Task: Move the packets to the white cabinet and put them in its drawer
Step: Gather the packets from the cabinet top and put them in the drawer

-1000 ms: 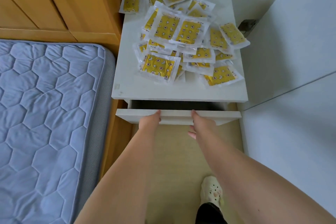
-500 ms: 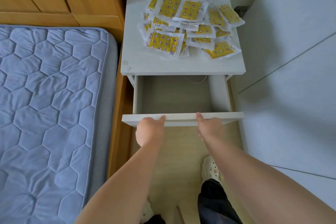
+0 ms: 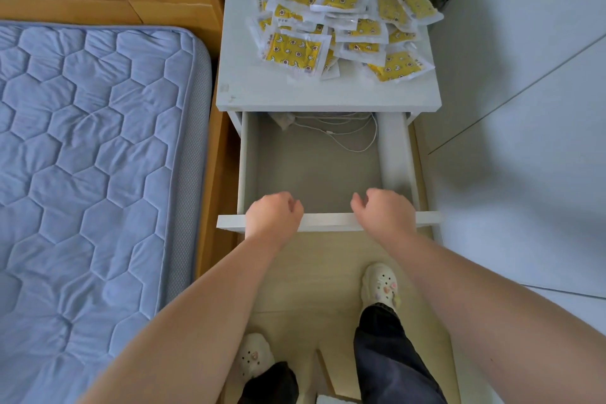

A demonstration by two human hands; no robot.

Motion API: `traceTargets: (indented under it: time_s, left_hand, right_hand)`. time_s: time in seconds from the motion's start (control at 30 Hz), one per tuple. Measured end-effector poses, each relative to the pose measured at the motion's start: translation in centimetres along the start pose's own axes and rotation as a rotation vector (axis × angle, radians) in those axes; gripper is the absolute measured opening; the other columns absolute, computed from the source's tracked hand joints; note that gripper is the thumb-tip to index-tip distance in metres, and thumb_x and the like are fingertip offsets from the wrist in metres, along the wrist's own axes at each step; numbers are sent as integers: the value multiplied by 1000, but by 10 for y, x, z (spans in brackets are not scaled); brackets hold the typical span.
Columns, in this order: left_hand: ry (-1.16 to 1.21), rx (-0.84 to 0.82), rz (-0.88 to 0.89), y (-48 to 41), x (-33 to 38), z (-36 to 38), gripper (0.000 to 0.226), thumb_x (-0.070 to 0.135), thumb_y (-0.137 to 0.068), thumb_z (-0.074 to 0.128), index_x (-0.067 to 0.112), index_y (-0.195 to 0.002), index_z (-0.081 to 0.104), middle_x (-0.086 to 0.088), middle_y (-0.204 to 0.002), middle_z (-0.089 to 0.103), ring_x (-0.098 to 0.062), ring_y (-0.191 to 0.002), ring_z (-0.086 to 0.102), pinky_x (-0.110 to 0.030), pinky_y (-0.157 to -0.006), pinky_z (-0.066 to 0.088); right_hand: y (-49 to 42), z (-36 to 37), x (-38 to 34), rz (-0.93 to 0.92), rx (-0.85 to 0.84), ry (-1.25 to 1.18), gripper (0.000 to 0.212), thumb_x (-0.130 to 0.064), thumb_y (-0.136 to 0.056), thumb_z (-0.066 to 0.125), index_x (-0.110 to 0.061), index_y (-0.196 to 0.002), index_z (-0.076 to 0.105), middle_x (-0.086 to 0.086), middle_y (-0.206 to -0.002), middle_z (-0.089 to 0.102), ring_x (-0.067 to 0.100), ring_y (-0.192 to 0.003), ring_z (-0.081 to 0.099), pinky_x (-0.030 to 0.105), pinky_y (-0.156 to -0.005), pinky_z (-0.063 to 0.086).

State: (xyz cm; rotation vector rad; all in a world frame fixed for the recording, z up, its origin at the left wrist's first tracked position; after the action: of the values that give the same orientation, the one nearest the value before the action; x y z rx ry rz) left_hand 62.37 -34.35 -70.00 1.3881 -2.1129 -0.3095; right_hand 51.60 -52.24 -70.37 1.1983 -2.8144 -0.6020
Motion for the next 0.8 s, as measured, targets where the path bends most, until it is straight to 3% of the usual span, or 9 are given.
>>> traceTargets:
  time_s: [0.07, 0.13, 0.2, 0.27, 0.33, 0.4, 0.5, 0.63, 0.8]
  left_hand:
    - [20, 15, -24, -2, -1, -1, 28, 30, -97, 41, 13, -92, 63, -3, -85, 64, -23, -77, 57, -31, -66, 49]
    - [74, 53, -40, -6, -4, -6, 25, 24, -97, 41, 12, -94, 63, -4, -90, 64, -22, -82, 57, -32, -69, 50]
    - [76, 134, 1, -15, -3, -12, 26, 18, -96, 43, 12, -103, 67, -7, -115, 61, -23, -107, 52, -35, -89, 48]
    - [2, 201, 21, -27, -6, -18, 27, 17, -95, 48, 18, -114, 67, -7, -146, 39, -25, -137, 29, -40, -111, 29]
    - [-4, 185, -46, -39, -15, -19, 31, 15, -95, 52, 24, -122, 64, -3, -158, 16, -26, -146, 8, -44, -117, 17]
    - [49, 136, -136, -44, -27, -13, 36, 12, -94, 54, 23, -128, 60, 0, -160, 6, -26, -147, 3, -42, -111, 32]
    - [4, 142, -153, -41, -33, -4, 39, 13, -92, 57, 22, -130, 57, 3, -160, 3, -29, -141, 16, -38, -96, 49]
    - [-64, 176, -156, -31, -40, 1, 38, 16, -90, 60, 19, -128, 58, 4, -160, 2, -29, -133, 26, -37, -93, 51]
    - [-64, 204, -137, -15, -44, 7, 35, 13, -88, 59, 16, -124, 57, 2, -158, 7, -29, -126, 30, -36, -90, 49]
  right_hand:
    - [-3, -1, 3, 25, -26, -2, 43, -40, -95, 37, -15, -62, 41, 0, -59, 47, 27, -65, 53, 28, -51, 31]
    - [-8, -9, 2, -26, 61, 39, 38, -38, -95, 39, -10, -71, 52, 3, -68, 53, 29, -79, 58, 30, -59, 35]
    - [-18, -16, 5, -59, 120, 93, 33, -34, -93, 43, -7, -92, 62, 11, -103, 58, 29, -105, 51, 35, -81, 38]
    - [-34, -17, 16, 0, 86, 154, 33, -33, -91, 49, -9, -111, 59, 16, -140, 37, 31, -130, 32, 41, -104, 29]
    - [-48, -13, 29, 97, 23, 173, 38, -30, -89, 55, -11, -122, 54, 17, -154, 13, 33, -140, 17, 46, -113, 18]
    - [-53, 2, 46, 222, -74, 83, 42, -21, -89, 56, -7, -128, 50, 15, -153, 13, 33, -137, 25, 44, -110, 25]
    - [-37, 19, 61, 311, -125, -29, 38, -3, -90, 51, 3, -127, 48, 15, -137, 31, 31, -117, 46, 37, -96, 41]
    - [-14, 23, 64, 242, -96, 22, 29, 6, -84, 54, 4, -113, 55, 17, -126, 36, 34, -98, 55, 35, -84, 48]
    - [-5, 26, 66, 244, -158, 179, 30, -5, -86, 52, -5, -115, 58, 12, -121, 41, 26, -98, 56, 33, -85, 45]
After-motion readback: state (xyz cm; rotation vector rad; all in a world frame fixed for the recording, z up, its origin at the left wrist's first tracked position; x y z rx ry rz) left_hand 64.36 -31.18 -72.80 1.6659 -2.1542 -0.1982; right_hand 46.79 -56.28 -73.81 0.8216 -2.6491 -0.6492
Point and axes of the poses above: each hand's wrist, its own y-axis away from the middle knuckle, its own z-axis out of the palm, x = y × z, the point moved 8 cm from there along -y, towards the middle knuckle
